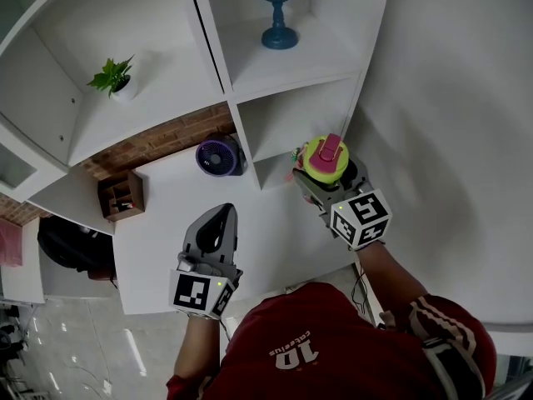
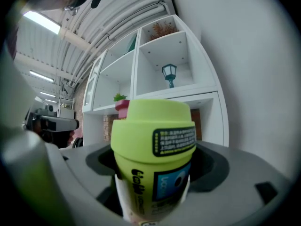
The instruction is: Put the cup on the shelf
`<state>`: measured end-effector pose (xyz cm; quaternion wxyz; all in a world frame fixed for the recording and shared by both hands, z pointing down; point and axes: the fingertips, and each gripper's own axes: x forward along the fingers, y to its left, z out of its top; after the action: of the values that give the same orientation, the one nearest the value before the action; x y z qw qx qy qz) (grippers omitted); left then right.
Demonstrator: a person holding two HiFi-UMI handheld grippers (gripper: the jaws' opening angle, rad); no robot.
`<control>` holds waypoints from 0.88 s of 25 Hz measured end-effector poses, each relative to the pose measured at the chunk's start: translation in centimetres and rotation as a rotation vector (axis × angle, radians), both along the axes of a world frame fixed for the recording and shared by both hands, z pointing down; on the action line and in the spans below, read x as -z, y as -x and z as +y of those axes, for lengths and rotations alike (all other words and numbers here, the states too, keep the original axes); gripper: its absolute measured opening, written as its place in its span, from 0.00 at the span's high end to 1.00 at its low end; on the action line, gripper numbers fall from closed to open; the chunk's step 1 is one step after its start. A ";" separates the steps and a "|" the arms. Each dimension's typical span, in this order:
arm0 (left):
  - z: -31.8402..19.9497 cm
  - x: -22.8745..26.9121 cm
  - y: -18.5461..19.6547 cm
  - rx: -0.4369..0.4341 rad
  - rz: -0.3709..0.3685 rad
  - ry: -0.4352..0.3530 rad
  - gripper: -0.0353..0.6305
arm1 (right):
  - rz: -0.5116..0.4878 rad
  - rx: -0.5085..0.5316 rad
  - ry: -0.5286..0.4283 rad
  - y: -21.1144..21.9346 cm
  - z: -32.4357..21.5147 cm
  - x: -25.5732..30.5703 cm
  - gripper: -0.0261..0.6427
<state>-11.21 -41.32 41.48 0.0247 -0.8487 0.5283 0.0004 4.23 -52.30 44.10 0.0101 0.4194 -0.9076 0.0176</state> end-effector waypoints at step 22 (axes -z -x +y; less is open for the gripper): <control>-5.6 0.8 -2.3 0.010 -0.067 0.029 0.95 | -0.031 0.068 -0.086 2.3 -9.1 2.4 0.34</control>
<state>-8.93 -46.89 40.67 0.0301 -0.8457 0.5315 -0.0361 1.94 -61.44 41.70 -0.0213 0.3880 -0.9213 -0.0153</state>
